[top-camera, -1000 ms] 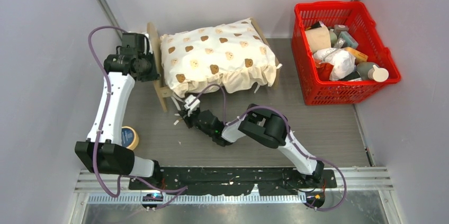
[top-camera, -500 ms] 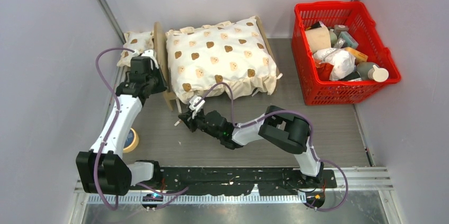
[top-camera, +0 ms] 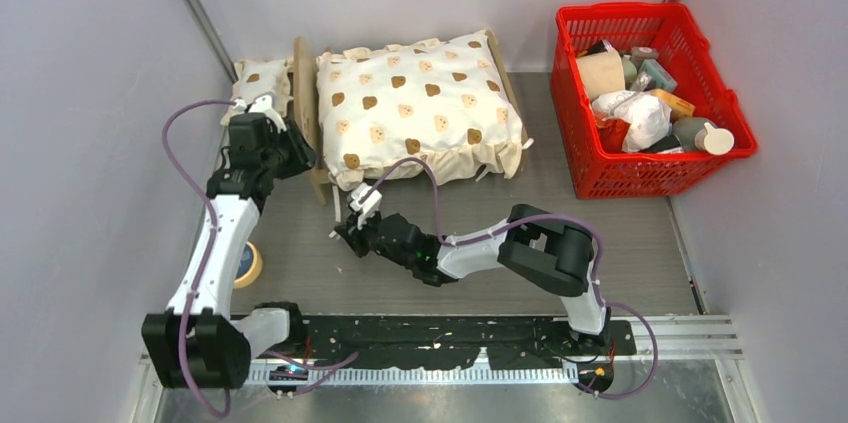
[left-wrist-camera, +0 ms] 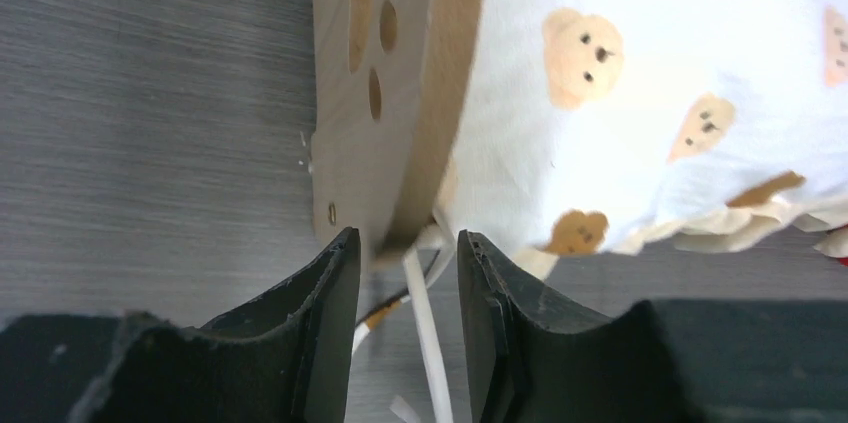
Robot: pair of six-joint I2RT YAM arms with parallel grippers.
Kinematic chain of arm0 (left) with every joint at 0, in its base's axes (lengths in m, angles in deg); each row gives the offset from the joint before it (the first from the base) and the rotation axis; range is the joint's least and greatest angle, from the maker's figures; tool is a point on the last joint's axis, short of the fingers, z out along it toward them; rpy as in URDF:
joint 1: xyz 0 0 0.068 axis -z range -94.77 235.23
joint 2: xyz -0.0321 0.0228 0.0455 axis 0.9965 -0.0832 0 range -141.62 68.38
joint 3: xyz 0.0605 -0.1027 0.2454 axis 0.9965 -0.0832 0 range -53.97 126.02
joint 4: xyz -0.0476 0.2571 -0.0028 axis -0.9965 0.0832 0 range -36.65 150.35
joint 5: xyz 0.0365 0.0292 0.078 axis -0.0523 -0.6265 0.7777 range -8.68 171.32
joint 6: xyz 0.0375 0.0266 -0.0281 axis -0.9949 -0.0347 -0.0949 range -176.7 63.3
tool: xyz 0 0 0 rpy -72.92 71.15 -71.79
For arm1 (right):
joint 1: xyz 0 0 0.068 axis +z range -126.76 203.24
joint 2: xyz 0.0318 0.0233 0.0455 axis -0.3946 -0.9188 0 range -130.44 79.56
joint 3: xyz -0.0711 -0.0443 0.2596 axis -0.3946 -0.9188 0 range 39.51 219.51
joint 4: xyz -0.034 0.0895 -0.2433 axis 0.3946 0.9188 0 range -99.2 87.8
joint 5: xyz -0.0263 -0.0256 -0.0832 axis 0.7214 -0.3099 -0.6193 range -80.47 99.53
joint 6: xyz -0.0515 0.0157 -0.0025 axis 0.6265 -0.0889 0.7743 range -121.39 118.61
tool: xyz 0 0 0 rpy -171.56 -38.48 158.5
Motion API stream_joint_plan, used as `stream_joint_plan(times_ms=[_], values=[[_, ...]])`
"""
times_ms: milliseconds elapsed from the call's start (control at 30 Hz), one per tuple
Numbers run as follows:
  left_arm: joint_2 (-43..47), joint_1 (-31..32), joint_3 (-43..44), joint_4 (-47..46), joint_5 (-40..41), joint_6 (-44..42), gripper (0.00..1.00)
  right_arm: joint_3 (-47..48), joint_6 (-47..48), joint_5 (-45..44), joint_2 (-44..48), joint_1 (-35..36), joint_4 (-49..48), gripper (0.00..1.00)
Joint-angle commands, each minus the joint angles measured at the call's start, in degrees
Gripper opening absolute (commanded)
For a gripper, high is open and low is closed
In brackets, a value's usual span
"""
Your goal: Set up the pet bed
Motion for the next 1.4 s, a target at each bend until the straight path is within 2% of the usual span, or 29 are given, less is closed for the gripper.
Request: stream_joint_plan(times_ms=[0, 67, 133, 200, 400, 600, 633, 667, 733, 767, 833, 933, 1033, 1167, 1367], values=[[9.97, 0.01, -3.56, 6.07, -1.54, 3.69, 0.44, 4.47, -1.65, 1.09, 1.87, 0.86, 0.33, 0.05], [14.95, 0.01, -10.78, 1.78, -5.69, 6.13, 0.46, 4.87, -1.99, 0.66, 2.05, 0.59, 0.61, 0.05], [18.53, 0.01, -15.95, -0.94, -7.77, 7.55, 0.52, 5.57, -1.86, 0.34, 1.94, 0.37, 1.63, 0.05], [18.71, 0.01, -19.34, -3.81, -11.40, 9.19, 0.55, 5.72, -1.79, 0.53, 1.90, 0.21, 1.59, 0.05], [11.14, 0.01, -20.33, -6.38, -19.41, 10.80, 0.57, 5.44, -2.01, 0.57, 1.83, 0.16, 1.59, 0.05], [7.43, 0.01, -22.42, -6.96, -16.47, 8.82, 0.56, 4.15, -1.79, 0.58, 2.38, 0.18, 0.59, 0.05], [6.85, 0.01, -23.07, -8.53, -17.82, 9.25, 0.51, 3.76, -1.83, 0.57, 2.44, 0.18, 0.47, 0.05], [6.51, 0.01, -23.77, -10.34, -19.48, 10.08, 0.40, 3.70, -1.84, 0.60, 2.53, 0.18, 0.55, 0.05], [5.83, 0.01, -24.81, -12.61, -21.26, 11.50, 0.02, 3.52, -2.80, 0.19, 2.88, 0.18, 1.47, 0.07], [5.84, 0.01, -25.03, -12.53, -20.59, 11.65, 0.00, 3.17, -3.35, -0.69, 3.18, 0.12, 2.01, 0.17], [6.55, 0.01, -25.40, -11.39, -17.41, 12.06, 0.00, 1.64, -7.67, -4.16, 5.02, 0.04, 4.66, 0.31], [8.64, 0.01, -27.91, -12.47, -12.89, 15.34, 0.00, -0.46, -16.67, -11.19, 9.22, -1.19, 15.00, 0.34], [10.04, 0.01, -30.03, -13.91, -10.48, 15.86, 0.00, -0.43, -25.17, -11.89, 10.15, -4.06, 23.54, 0.38], [10.99, -0.03, -30.77, -13.87, -9.17, 15.67, 0.00, 5.76, -27.75, -10.97, 6.08, -8.61, 33.36, 0.40], [10.86, 0.01, -31.79, -14.90, -10.74, 15.62, 0.00, 14.92, -27.52, -12.10, -0.77, -9.81, 37.33, 0.42]])
